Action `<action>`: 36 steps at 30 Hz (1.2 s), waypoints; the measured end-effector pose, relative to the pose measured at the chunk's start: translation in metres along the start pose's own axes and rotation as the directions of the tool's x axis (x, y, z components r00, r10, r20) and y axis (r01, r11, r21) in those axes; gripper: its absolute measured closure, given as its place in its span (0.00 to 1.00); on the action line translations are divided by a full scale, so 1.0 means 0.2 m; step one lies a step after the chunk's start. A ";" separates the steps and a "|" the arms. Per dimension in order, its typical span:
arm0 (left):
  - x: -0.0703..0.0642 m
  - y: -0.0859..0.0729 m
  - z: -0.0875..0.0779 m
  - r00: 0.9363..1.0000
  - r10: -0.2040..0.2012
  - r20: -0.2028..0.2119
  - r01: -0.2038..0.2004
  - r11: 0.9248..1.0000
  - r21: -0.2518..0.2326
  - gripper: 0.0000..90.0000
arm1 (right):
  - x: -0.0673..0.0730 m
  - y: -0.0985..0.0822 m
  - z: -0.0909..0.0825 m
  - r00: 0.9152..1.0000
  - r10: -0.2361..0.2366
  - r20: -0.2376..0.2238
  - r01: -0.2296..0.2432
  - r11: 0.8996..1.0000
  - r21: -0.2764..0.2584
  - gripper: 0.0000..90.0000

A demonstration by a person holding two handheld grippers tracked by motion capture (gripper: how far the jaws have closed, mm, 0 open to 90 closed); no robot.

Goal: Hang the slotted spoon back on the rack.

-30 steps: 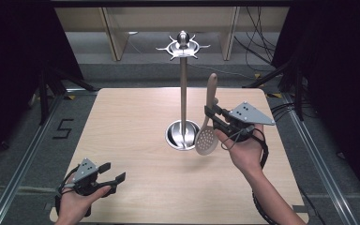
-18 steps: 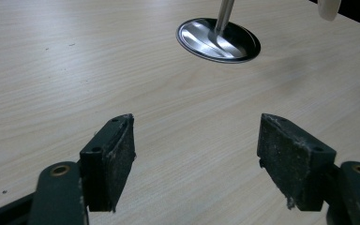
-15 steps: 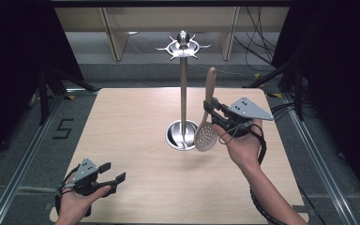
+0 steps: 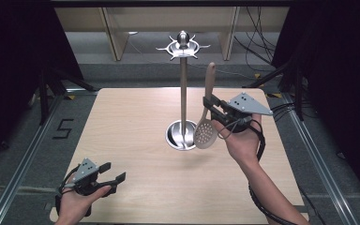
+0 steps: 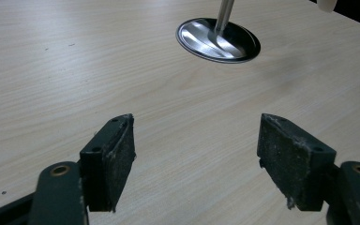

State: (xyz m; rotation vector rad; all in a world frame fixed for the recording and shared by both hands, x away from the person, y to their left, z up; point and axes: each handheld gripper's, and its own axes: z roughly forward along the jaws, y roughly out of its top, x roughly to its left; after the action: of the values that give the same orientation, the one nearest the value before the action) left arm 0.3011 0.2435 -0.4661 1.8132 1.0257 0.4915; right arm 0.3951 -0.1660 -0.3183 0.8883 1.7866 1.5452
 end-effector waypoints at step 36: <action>0.01 0.01 0.00 0.999 0.036 0.001 -0.036 0.999 -0.007 0.31 | 0.00 0.07 0.08 1.000 -0.005 -0.008 0.005 1.000 0.012 0.84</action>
State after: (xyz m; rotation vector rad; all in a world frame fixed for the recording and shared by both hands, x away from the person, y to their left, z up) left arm 0.3028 0.2453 -0.4652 1.8279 0.9904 0.5152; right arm 0.4100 -0.1550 -0.3068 0.8837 1.8045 1.5381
